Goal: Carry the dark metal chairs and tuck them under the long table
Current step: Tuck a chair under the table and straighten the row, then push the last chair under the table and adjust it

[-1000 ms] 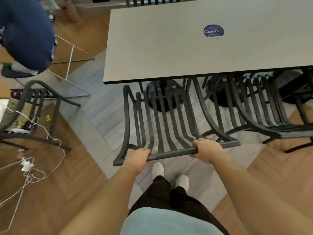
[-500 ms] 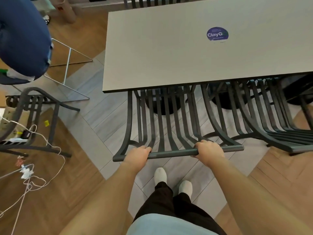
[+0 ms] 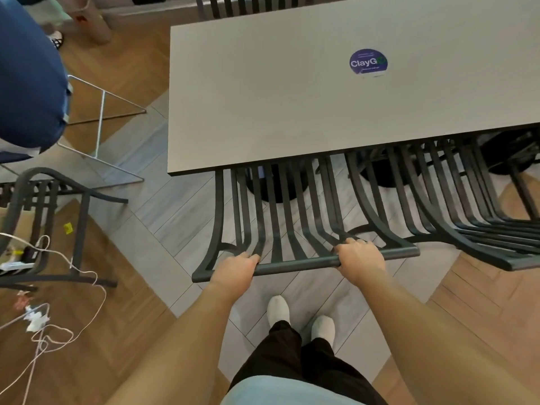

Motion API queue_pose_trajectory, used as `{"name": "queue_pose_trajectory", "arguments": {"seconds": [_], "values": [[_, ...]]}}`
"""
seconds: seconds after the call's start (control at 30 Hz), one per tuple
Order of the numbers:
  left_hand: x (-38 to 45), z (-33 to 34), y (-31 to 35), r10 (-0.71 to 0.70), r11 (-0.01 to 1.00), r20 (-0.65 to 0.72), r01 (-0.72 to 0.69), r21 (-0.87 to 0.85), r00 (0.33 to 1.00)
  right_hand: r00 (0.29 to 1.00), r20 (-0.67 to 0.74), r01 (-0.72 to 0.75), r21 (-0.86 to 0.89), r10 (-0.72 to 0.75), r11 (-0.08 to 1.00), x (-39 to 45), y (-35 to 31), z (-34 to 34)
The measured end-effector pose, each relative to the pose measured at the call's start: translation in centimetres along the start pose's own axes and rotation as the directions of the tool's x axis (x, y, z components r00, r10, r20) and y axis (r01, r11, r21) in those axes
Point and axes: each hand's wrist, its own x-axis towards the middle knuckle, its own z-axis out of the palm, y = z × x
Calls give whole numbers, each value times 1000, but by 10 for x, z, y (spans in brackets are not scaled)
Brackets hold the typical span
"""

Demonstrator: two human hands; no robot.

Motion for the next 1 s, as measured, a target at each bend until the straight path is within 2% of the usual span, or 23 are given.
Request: {"name": "queue_pose_trajectory", "arguments": {"seconds": [0.2,0.3,0.4,0.47,0.53,0.73,1.0], "values": [[-4,-8,0,1,993,38,4,-121,999,1000,17,-10,66,9,998,-4,-2,-4],[-11,-23,0,40,970,127,-8,-245,991,996,87,-2,145,-11,989,-7,2,-10],[-11,-39,5,85,965,144,-46,-260,986,990,140,-46,349,-4,936,-16,8,-16],[-7,-51,13,90,960,123,-54,-276,988,994,99,-91,531,46,843,-23,15,-19],[1,-64,27,111,958,93,-82,-274,989,993,40,-112,620,110,777,-29,30,-24],[32,-94,97,212,947,3,-204,-247,977,954,-89,-150,685,286,713,-50,99,-32],[71,-117,252,283,922,-114,-303,-243,952,917,-159,-165,685,367,709,-82,233,-9]]}}
